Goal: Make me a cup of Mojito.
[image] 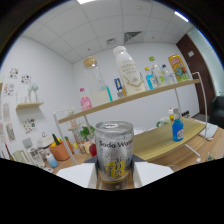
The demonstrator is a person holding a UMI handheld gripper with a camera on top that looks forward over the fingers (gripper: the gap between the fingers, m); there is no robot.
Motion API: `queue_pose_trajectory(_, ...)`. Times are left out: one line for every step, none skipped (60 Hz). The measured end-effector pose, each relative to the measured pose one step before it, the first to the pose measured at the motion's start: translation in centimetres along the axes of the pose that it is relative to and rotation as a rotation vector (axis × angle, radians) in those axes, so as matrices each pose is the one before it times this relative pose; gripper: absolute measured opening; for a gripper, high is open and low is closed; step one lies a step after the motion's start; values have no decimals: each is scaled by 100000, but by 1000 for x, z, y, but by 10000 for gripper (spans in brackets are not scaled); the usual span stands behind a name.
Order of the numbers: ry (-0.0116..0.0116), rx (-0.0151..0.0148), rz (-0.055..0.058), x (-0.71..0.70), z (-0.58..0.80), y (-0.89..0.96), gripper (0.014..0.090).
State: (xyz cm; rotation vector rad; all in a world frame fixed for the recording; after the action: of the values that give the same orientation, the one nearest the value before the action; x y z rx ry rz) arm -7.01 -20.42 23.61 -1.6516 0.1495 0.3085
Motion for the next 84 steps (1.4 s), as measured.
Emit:
queue_pose_trajectory(-129, -1400, -1880, 69, 177, 715, 499)
queue_pose_trajectory(142, -1118, -2044, 63, 189, 772, 500)
queue_pose_trajectory(253, -1009, -1950, 29, 223, 744, 499)
queue_pose_trajectory(192, -1267, -1765, 24, 190, 760, 500)
queue_pose_trajectory(-76, -1310, -1459, -14, 179, 773, 500)
queue_pose_trajectory(-217, -1297, -1030, -39, 215, 781, 500)
queue_pose_trajectory(74, -1306, -836, 14, 214, 763, 500)
queue_pose_trajectory(365, -1342, -776, 88, 202, 769, 500)
queue_pose_trajectory(431, -1508, -838, 76, 208, 771, 500)
queue_pose_trajectory(348, -1568, -832, 53, 160, 744, 500)
queue_pose_trajectory(368, -1404, -661, 65, 191, 677, 500)
queue_pose_trajectory(571, -1105, -485, 104, 165, 625, 500)
queue_pose_trajectory(720, -930, -566, 94, 196, 579, 500)
queue_pose_trajectory(461, -962, -372, 111, 158, 551, 499)
queue_pose_trajectory(122, -1262, -149, -6, 186, 528, 501)
queue_pose_trajectory(20, -640, 13, 110, 159, 539, 500)
queue_pose_trajectory(323, -729, 172, 108, 144, 362, 500)
queue_pose_trajectory(522, -446, 180, 129, 127, 306, 500)
queue_pose_trajectory(337, -474, 134, 69, 136, 310, 500)
queue_pose_trajectory(114, -632, 192, 75, 131, 350, 500)
queue_pose_trajectory(228, -535, 215, 52, 123, 304, 498)
queue_pose_trajectory(465, -306, 85, 101, 105, 253, 500)
queue_pose_trajectory(619, -168, -88, 124, 71, 226, 499)
queue_pose_trajectory(571, -433, -195, 43, 50, 150, 500)
queue_pose_trajectory(289, -229, -147, 25, 111, 241, 499)
queue_pose_trajectory(188, -304, -151, 21, 104, 226, 500)
queue_pose_trajectory(119, -597, -111, 44, 112, 165, 499)
queue_pose_trajectory(233, -389, -19, 27, 101, 172, 499)
queue_pose_trajectory(206, -359, -28, 10, 96, 167, 499)
queue_pose_trajectory(58, -338, -123, -17, 105, 173, 501)
queue_pose_trajectory(49, -300, -135, -3, 115, 166, 502)
queue_pose_trajectory(221, -307, -120, 43, 85, 170, 501)
queue_pose_trajectory(294, -330, -266, 70, 41, 186, 501)
queue_pose_trajectory(269, -296, -248, 13, 100, 163, 501)
queue_pose_trajectory(247, -443, -337, -32, -119, 212, 502)
queue_pose_trajectory(63, -327, -320, -15, 43, 165, 500)
queue_pose_trajectory(161, -396, -94, -24, 18, 204, 504)
queue_pose_trajectory(220, -483, -130, 20, 10, 217, 508)
queue_pose_trajectory(20, 934, -173, -32, -6, -121, 505)
queue_pose_trajectory(134, 308, -362, -10, -38, 25, 506)
queue_pose_trajectory(97, 282, -520, 6, -35, 11, 510)
queue_pose_trajectory(194, 151, -588, 0, -44, 29, 510)
queue_pose_trajectory(167, 279, -586, -49, -27, 23, 511)
queue_pose_trajectory(217, 337, -548, -48, -21, 29, 515)
queue_pose_trajectory(308, 388, -576, 50, 31, -49, 516)
queue_pose_trajectory(460, 302, -418, -90, -141, 77, 517)
queue_pose_trajectory(287, 91, -438, -31, -21, -12, 517)
queue_pose_trajectory(316, 55, -424, -48, -12, 23, 518)
queue_pose_trajectory(284, -14, -480, -25, -30, 16, 522)
queue_pose_trajectory(278, 9, -510, -40, -34, 20, 524)
queue_pose_trajectory(180, 119, -574, -35, -31, 6, 527)
queue_pose_trajectory(138, 244, -519, -40, -17, 8, 527)
queue_pose_trajectory(65, 176, -397, -23, -53, 20, 529)
queue_pose_trajectory(-28, 213, -272, -36, -22, 17, 530)
queue_pose_trajectory(-133, -92, -211, -25, -46, 106, 530)
queue_pose_trajectory(-158, 20, -109, -38, -36, 49, 531)
queue_pose_trajectory(-116, -231, -35, -17, -19, 119, 531)
queue_pose_trajectory(-104, -725, 61, -42, -27, 207, 534)
queue_pose_trajectory(69, -529, -7, 34, -46, 129, 534)
queue_pose_trajectory(91, -589, -28, -7, -48, 123, 537)
queue_pose_trajectory(-64, -884, 52, -40, -60, 180, 540)
queue_pose_trajectory(-181, -922, 135, -54, -20, 170, 545)
queue_pose_trajectory(-246, -946, 255, -57, -32, 148, 554)
queue_pose_trajectory(-203, -787, 293, -33, -41, 96, 570)
queue_pose_trajectory(-268, -826, 305, -68, -35, 93, 592)
queue_pose_trajectory(-479, -868, 290, -132, -63, 88, 610)
queue_pose_trajectory(-585, -852, 217, -153, -93, 60, 627)
queue_pose_trajectory(-479, -859, 231, -144, -112, 23, 648)
queue_pose_trajectory(-286, -776, 104, -93, -147, -11, 692)
queue_pose_trajectory(-141, -696, 2, -68, -189, -46, 753)
queue_pose_trajectory(-71, -417, -82, -70, -219, -120, 808)
queue_pose_trajectory(-86, 24, -90, -103, -173, -181, 857)
queue_pose_trajectory(-441, -114, -107, -165, -285, -215, 858)
queue_pose_trajectory(215, -131, -34, -10, -287, -208, 851)
queue_pose_trajectory(374, -205, -69, 1, -322, -208, 850)
queue_pose_trajectory(549, -364, 48, 55, -367, -208, 847)
queue_pose_trajectory(585, -481, 218, 45, -344, -200, 849)
queue_pose_trajectory(378, -740, 363, 2, -342, -136, 851)
queue_pose_trajectory(337, -975, 451, 24, -350, -82, 850)
queue_pose_trajectory(519, -999, 524, 84, -355, -75, 851)
queue_pose_trajectory(555, -804, 671, 97, -376, -113, 851)
queue_pose_trajectory(322, -573, 812, 43, -379, -154, 849)
queue_pose_trajectory(153, -560, 905, -3, -399, -151, 851)
queue_pose_trajectory(-61, -834, 749, 50, -439, -111, 853)
